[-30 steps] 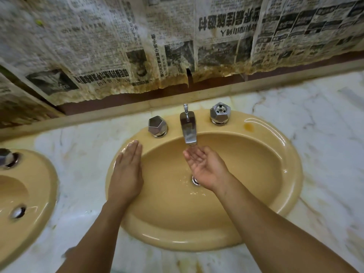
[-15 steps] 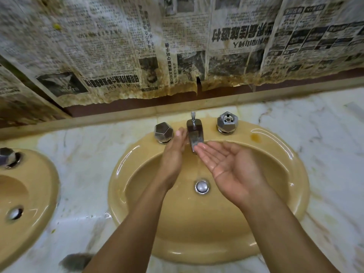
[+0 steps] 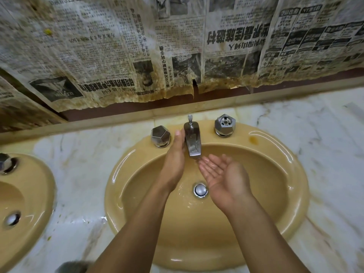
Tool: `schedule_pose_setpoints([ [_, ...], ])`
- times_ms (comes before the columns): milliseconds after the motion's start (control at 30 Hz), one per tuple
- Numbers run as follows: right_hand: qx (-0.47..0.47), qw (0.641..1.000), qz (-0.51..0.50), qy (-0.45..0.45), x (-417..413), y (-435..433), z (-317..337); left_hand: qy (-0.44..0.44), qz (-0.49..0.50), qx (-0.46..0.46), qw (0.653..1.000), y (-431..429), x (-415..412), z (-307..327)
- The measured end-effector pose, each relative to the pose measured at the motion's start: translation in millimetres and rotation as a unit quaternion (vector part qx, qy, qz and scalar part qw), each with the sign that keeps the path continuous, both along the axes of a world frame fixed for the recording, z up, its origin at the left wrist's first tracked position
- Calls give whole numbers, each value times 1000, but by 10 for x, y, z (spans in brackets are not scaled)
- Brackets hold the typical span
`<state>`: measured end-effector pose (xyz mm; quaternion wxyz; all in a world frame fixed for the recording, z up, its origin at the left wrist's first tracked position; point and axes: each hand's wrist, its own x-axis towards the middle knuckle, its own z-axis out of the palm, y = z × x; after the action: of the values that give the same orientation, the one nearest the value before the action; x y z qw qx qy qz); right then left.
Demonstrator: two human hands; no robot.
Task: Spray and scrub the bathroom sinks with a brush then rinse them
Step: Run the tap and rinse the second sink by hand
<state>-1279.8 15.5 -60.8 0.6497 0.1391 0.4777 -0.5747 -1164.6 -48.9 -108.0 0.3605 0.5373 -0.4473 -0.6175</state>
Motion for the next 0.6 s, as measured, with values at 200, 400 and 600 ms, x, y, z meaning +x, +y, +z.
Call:
schedule_pose_setpoints([
  [200,57,996,33,-66,69,-134,-100,-42,-1,3,999,-266,-102,4],
  [400,8,996,45,80,-135,-81,201,-53,12,1,999,-758,-155,-79],
  [600,-67,987,64,130,-1,-295,526,-21,7,-1,1000,-821,-204,-37],
])
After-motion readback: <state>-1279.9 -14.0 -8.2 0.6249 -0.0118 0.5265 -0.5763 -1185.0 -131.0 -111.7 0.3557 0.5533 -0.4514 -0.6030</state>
